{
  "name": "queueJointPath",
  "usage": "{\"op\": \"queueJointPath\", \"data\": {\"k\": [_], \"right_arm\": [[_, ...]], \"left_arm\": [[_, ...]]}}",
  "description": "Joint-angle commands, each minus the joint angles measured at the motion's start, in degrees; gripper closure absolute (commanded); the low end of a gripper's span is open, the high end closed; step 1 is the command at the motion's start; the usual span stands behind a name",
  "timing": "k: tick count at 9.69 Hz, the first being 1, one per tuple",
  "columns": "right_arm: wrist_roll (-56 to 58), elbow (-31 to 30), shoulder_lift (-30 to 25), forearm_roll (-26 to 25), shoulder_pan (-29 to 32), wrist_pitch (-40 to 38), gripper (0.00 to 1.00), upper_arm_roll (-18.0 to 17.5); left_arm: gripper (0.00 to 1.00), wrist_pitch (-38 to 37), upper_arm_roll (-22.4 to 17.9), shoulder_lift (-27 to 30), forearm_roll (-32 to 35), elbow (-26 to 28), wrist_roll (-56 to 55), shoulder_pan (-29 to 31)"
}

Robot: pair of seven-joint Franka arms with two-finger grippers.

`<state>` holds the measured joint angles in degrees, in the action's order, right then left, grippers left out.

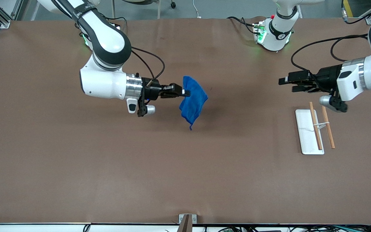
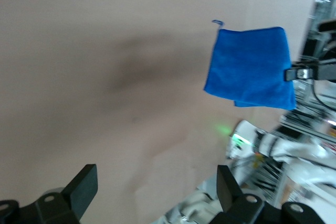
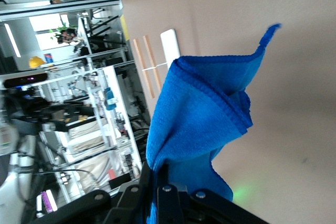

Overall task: Right arm passes towel to left arm to hang
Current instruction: 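Bring the left gripper to the towel held by the right gripper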

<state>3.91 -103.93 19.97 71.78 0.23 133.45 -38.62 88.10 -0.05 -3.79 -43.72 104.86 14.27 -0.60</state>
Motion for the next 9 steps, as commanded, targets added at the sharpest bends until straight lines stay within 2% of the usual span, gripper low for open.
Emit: {"op": "queueJointPath", "data": {"k": [1, 3, 5, 6, 9], "right_arm": [[3.62, 1.18, 0.34, 8.07, -0.22, 0.23, 1.00, -1.72], [11.25, 1.09, 0.34, 15.72, -1.46, 1.20, 1.00, -1.81], [18.72, 1.09, 0.51, 23.19, -2.16, 1.11, 1.00, -1.90], [19.81, 1.09, 0.69, 24.53, -2.60, 1.11, 1.00, -1.90], [19.91, 1.18, 1.65, 25.24, -2.87, 1.20, 1.00, -1.98]], "left_arm": [[0.00, 0.76, -1.27, 0.28, -9.23, 10.68, 11.26, -0.72], [0.00, 0.93, -1.27, -1.30, -21.25, 18.68, 19.52, -0.72], [0.00, 1.55, -1.18, -3.23, -31.55, 21.08, 20.00, -1.94], [0.00, 2.51, -0.75, -2.89, -35.60, 23.00, 20.01, -2.47], [0.00, 6.91, 4.08, 0.44, -46.42, 30.29, 24.11, -2.48]]}}
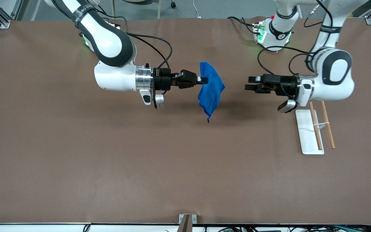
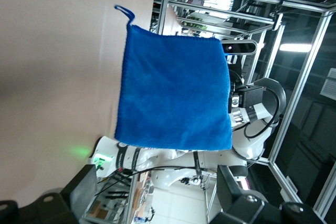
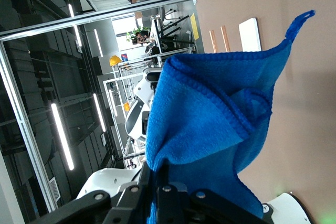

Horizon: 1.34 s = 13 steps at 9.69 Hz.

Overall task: Right arm passes towel to left arm to hang
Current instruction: 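Bring the left gripper to the towel held by the right gripper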

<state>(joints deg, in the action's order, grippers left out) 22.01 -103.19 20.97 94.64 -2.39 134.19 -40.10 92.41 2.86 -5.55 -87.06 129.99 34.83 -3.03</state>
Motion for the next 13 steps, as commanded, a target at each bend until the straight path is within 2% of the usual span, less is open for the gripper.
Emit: {"op": "queueJointPath", "data": {"k": [1, 3, 4, 6, 11, 12, 13], "right_arm": [[1.98, 0.97, 0.65, 4.57, -0.69, 0.46, 1.00, -0.50], [1.98, 2.55, 0.65, 7.47, -1.57, 0.55, 1.00, -0.59], [1.98, 3.08, 0.65, 9.40, -1.57, 0.55, 1.00, -0.68], [1.98, 5.01, 0.65, 12.23, -1.48, 0.90, 1.00, -2.87], [3.92, 4.23, 0.74, 12.15, -1.39, 1.43, 1.00, -2.79], [3.92, 4.23, 0.66, 12.15, -1.39, 1.43, 1.00, -2.79], [3.92, 4.23, 0.74, 12.15, -1.39, 1.43, 1.00, -2.79]], "left_arm": [[0.00, 3.12, 3.36, 2.74, -5.56, 5.71, 4.10, -0.05], [0.00, 11.61, 9.50, 2.05, -13.37, 5.54, 5.06, -0.22], [0.00, 13.74, 11.01, 0.56, -13.92, 5.19, 5.85, -0.31], [0.01, 13.76, 11.11, -0.07, -15.15, 4.92, 5.86, 0.04], [0.04, 13.85, 11.02, 0.72, -24.37, 2.37, 5.95, 1.10], [0.10, 14.20, 11.02, 0.72, -26.22, 2.37, 6.56, 1.01], [0.36, 15.16, 11.02, 0.81, -26.23, 1.94, 6.83, 1.01]]}}
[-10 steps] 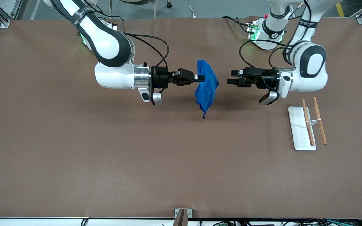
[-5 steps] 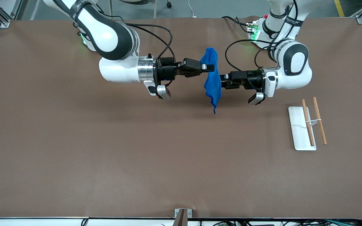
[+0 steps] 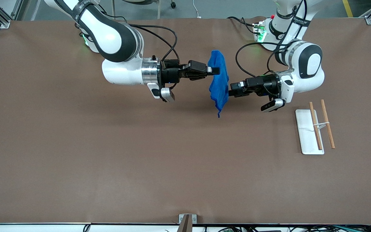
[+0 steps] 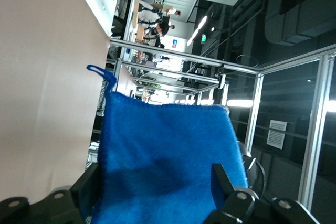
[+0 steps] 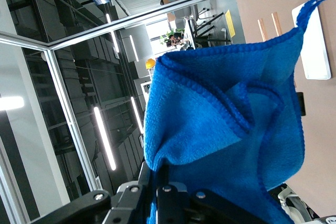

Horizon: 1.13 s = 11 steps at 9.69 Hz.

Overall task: Right arm passes towel to left arm to hang
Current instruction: 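Grasp the towel with the left gripper while the right gripper releases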

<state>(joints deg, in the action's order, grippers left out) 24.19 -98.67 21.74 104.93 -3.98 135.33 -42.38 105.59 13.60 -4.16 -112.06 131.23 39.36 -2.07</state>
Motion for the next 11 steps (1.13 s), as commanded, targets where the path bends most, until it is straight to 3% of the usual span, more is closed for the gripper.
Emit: {"op": "queueJointPath", "data": {"k": [1, 2, 7, 9, 10, 11], "right_arm": [[1.74, -0.29, -0.03, 1.86, 0.20, 0.28, 1.00, -0.51], [1.74, -0.29, -0.03, 1.86, 0.11, 0.37, 1.00, -0.51], [1.74, -0.29, -0.03, 4.23, 0.02, 0.28, 1.00, -0.60], [1.65, -0.29, -0.03, 4.23, 0.02, 0.28, 1.00, -0.60], [1.21, -0.38, 0.06, 4.14, 0.19, 0.28, 0.90, -0.60], [1.30, -0.90, 0.06, 3.53, 0.46, 0.63, 0.50, -0.51]], "left_arm": [[0.76, 3.64, 0.29, -0.59, -1.24, 0.00, 2.30, 0.14], [1.00, 4.61, 0.29, -0.67, -1.24, -0.53, 2.38, 0.14], [1.00, 8.75, 0.02, 0.11, 0.17, -1.42, 2.47, 0.14], [1.00, 8.67, -0.59, 0.56, 7.69, -2.20, 1.86, 1.44], [1.00, 8.75, -0.59, 0.56, 8.77, -2.56, 1.77, 1.63], [1.00, 8.75, -1.03, 0.56, 8.96, -2.65, 1.77, 1.63]]}}
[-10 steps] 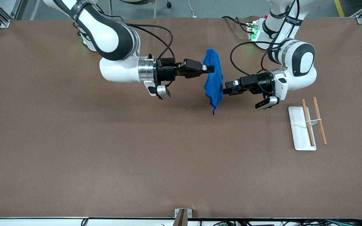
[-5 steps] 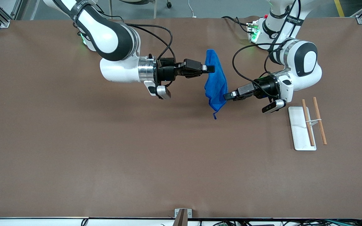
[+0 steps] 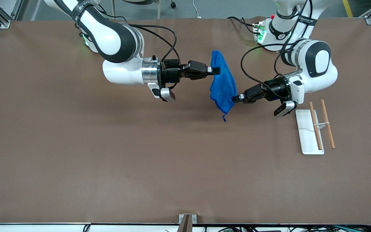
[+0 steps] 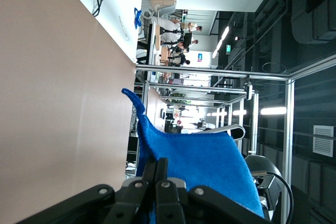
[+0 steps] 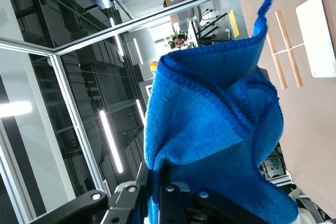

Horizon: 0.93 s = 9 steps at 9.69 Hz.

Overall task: Right arm passes towel to left arm to hang
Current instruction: 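Grasp the towel with the left gripper while the right gripper releases, then carry the towel with the left gripper over the wooden rods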

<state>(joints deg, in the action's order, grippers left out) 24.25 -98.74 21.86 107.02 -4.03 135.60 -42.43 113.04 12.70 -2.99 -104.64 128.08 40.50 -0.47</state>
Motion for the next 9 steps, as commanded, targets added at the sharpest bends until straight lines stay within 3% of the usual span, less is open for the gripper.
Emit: {"op": "queueJointPath", "data": {"k": [1, 4, 8, 9], "right_arm": [[1.41, -1.88, -0.06, 0.21, 1.12, 0.62, 0.00, -0.37], [0.89, -4.17, -0.06, -17.66, 5.16, 0.28, 0.00, 1.11], [0.63, -5.67, -0.06, -40.26, 5.26, -0.16, 0.00, 14.10], [0.63, -5.67, -0.06, -45.54, 5.26, -0.17, 0.00, 17.09]], "left_arm": [[1.00, 1.31, -1.18, -0.61, 4.76, 0.33, 0.72, 0.03], [1.00, 0.78, -8.98, 0.27, 21.78, -2.82, -0.68, 0.03], [1.00, -0.01, -23.56, -0.87, 50.60, -10.98, -0.07, 0.12], [1.00, -0.01, -27.43, -2.18, 55.02, -12.66, -0.33, 0.12]]}}
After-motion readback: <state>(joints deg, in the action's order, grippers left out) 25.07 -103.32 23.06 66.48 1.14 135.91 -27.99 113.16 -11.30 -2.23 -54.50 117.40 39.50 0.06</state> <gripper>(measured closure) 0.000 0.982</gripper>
